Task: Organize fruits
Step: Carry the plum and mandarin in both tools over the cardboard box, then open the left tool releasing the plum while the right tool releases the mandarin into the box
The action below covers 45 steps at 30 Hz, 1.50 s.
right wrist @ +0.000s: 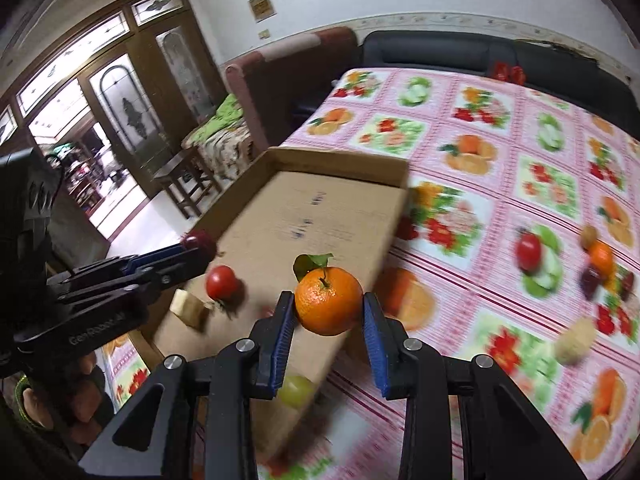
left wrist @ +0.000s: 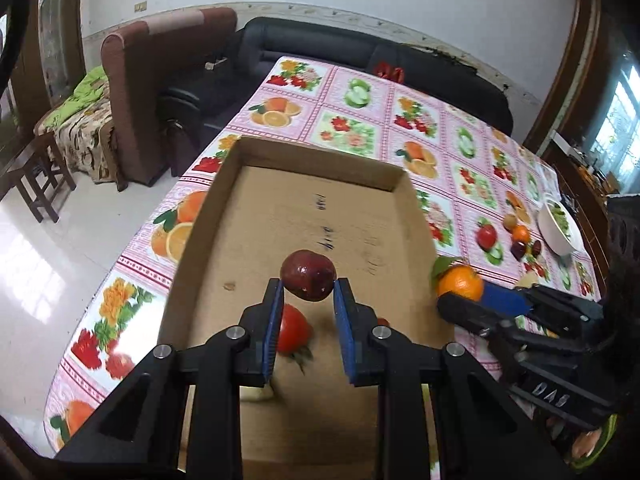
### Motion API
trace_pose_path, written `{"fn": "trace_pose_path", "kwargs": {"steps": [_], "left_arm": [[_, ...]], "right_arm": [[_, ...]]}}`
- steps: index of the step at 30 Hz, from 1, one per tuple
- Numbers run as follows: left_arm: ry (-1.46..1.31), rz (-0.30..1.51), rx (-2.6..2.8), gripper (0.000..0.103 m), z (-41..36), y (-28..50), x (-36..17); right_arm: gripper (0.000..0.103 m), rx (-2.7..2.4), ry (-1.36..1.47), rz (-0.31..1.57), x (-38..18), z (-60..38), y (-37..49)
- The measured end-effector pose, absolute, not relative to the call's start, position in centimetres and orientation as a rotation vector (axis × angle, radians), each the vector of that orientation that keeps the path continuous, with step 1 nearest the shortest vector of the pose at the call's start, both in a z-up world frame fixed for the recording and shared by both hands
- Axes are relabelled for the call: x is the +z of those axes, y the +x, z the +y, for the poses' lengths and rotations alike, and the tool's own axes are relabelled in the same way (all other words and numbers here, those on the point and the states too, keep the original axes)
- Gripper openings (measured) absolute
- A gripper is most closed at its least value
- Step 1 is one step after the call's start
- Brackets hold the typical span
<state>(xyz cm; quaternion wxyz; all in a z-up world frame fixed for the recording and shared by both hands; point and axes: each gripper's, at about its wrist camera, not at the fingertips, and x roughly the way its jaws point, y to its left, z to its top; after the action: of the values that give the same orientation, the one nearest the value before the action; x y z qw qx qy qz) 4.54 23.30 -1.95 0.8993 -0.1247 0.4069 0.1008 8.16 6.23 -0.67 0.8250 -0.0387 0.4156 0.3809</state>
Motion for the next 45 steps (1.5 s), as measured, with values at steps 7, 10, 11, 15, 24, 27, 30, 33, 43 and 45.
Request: {"fn": "trace_pose_path", "kwargs": {"steps": [7,10,11,15,24,27,30,33,43,45], "left_arm": [[-0.275,0.915,0.224,0.023,24.6,6.9,-3.7],[-0.284,0.951,0.229,0.023,24.9,7.7,-4.6],[-0.292,0.965,0.235,0.023,25.1,7.9,-5.0],[-0.316,1.01,0.253,0.024,25.9,8.3,-6.3],[-0.326,1.001,0.259,0.024,25.9,7.8,-6.4],[-0.332,0.988,0.264,0.024,26.0,7.4,-6.0],[-0.349,0.976,0.26,0.025,26.0,6.8,-5.2],[-0.36,0.95,0.253,0.029,25.7,6.1,-4.1],[-0.326,0.89,0.14,0.04,20.1,4.8,-1.4],[-0.318,0.893,0.1,0.04,18.3,4.7,-1.3]], "right_arm": [[0.034,0.844,-0.112,0.954,-2.8,11.4,10.5],[0.035,0.84,-0.135,0.98,-3.6,12.5,10.9],[0.035,0.843,-0.139,0.985,-3.8,12.7,11.1],[0.036,0.846,-0.157,0.997,-4.5,13.4,11.3],[0.037,0.844,-0.172,1.004,-5.1,13.6,11.8],[0.037,0.847,-0.178,0.998,-4.9,13.6,11.5],[0.037,0.848,-0.166,0.996,-4.6,13.3,11.5],[0.037,0.849,-0.152,0.976,-3.5,12.4,11.0],[0.045,0.77,-0.039,0.893,-0.1,2.8,7.6],[0.045,0.731,-0.02,0.887,0.0,0.1,6.9]]}}
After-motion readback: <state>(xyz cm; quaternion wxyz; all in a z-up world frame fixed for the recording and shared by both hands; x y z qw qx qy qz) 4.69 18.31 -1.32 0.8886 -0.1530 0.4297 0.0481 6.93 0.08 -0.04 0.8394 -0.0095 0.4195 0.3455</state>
